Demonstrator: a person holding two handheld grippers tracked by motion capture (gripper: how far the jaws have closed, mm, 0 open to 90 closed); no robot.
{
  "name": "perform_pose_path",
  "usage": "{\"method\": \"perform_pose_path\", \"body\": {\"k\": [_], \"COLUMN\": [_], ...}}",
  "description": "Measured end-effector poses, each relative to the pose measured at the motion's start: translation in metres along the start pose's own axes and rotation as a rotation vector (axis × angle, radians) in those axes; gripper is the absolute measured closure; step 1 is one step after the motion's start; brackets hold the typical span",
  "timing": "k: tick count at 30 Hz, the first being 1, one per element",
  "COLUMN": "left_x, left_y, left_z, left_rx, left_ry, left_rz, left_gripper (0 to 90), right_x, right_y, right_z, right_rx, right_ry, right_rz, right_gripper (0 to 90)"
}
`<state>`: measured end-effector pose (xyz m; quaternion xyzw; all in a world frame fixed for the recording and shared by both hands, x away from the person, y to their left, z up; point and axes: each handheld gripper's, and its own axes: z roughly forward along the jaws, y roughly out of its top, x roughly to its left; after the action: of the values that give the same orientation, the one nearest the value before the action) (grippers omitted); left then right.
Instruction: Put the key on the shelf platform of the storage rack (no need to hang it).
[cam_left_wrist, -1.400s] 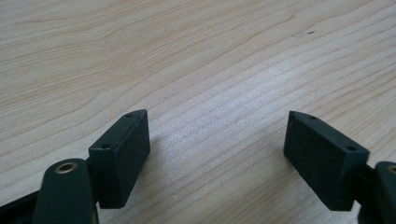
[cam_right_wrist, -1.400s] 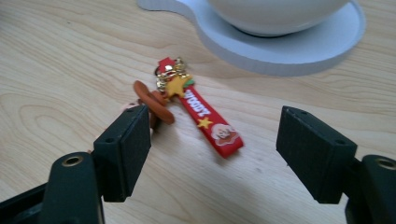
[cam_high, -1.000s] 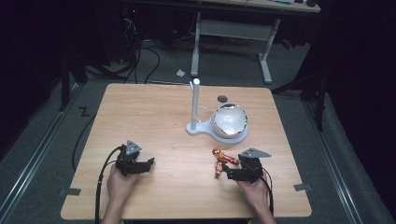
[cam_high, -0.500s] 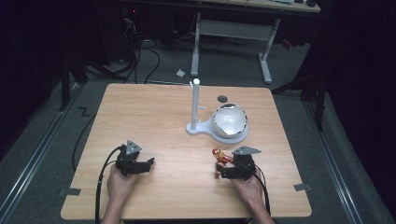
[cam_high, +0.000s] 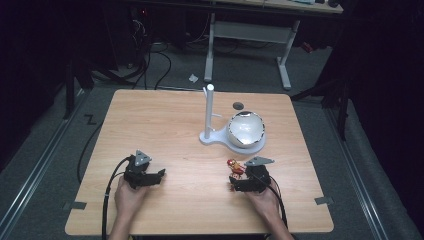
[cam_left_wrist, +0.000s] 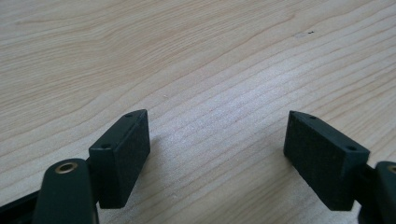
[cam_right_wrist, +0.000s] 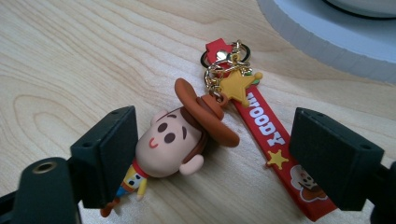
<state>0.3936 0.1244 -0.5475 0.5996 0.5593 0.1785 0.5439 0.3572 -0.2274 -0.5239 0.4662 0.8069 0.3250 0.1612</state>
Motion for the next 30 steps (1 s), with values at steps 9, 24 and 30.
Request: {"method": "perform_pose_path", "body": {"k": [9, 24, 30], "left_x": [0.0000, 0.0001, 0.0001], "left_y": [0.0000, 0.0000, 0.0001], "left_z": [0.0000, -0.0001, -0.0001], "left_rx": [0.000, 0.001, 0.001], "left_ry": [0.000, 0.001, 0.001], "left_rz": [0.000, 0.000, 0.000], "left_gripper": [23.0, 23.0, 23.0], "right_x": [0.0070, 0.0009, 0.0014], "right_y": [-0.0013, 0.0014, 0.0011], "right_z": [-0.0012, -0.0042, -0.0067], "right_rx": [0.003, 0.014, -0.002], "right_ry": [-0.075, -0.104, -0.087], "right_rz": [-0.084, -0.135, -0.148], "right_gripper": [37.9, 65.4, 65.9]}}
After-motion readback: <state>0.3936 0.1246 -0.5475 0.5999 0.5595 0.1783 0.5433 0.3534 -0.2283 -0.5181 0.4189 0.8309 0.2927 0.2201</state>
